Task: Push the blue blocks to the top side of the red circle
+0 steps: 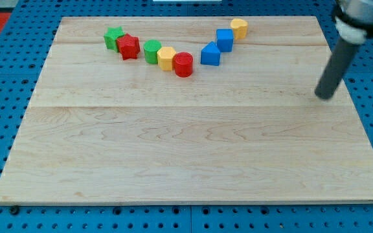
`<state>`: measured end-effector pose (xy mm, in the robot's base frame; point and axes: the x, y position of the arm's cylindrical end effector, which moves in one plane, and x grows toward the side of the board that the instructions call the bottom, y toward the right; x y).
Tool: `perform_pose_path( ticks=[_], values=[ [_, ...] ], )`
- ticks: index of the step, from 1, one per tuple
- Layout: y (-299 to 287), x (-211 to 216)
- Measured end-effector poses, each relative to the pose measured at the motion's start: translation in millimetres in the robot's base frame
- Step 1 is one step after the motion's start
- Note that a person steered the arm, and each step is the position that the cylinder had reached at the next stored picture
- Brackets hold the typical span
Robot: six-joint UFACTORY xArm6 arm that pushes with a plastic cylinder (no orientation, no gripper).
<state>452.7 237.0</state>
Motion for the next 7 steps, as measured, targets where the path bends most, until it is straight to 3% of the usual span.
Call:
perform_pose_path(
  ticks=[1,6,7],
  values=[
    [-2.2,23.1],
    [0.0,23.0],
    [-26.6,-44.6]
  ],
)
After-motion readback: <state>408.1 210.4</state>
